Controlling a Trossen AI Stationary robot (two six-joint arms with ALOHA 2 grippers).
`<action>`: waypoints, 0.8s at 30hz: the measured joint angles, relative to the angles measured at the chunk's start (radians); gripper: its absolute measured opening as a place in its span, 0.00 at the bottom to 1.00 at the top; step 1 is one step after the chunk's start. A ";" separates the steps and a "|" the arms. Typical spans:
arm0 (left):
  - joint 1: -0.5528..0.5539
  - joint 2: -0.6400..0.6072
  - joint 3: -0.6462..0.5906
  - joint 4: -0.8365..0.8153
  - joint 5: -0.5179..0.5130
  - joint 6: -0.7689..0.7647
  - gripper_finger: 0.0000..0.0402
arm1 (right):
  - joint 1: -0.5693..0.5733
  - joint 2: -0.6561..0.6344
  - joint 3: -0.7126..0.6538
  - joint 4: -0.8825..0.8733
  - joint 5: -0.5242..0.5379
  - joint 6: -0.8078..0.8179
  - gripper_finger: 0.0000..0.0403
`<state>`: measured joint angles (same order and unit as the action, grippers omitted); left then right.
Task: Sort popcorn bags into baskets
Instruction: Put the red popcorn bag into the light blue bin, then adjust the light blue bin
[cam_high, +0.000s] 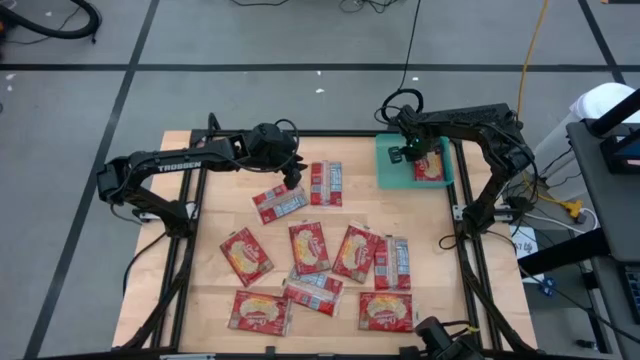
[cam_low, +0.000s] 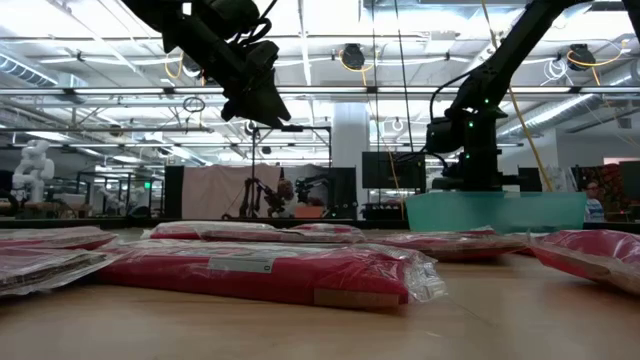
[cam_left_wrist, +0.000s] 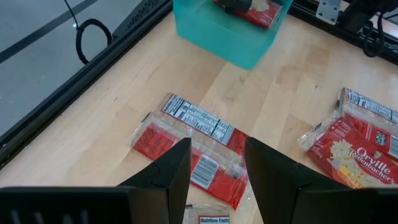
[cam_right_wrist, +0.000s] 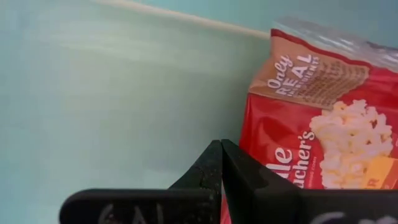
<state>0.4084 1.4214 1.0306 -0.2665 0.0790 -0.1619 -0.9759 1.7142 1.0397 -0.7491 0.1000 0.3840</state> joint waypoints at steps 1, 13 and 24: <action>0.000 0.000 0.000 0.000 0.000 0.000 0.38 | 0.000 0.000 0.000 -0.004 0.006 -0.002 0.00; 0.000 0.000 0.000 0.001 0.001 -0.003 0.38 | 0.065 -0.074 0.000 0.014 -0.061 0.073 0.00; 0.000 0.000 0.000 0.001 0.003 -0.046 0.38 | 0.213 -0.103 0.143 0.047 -0.130 0.227 0.00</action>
<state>0.4084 1.4212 1.0306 -0.2657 0.0818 -0.2082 -0.7629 1.6110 1.1831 -0.7017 -0.0298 0.6107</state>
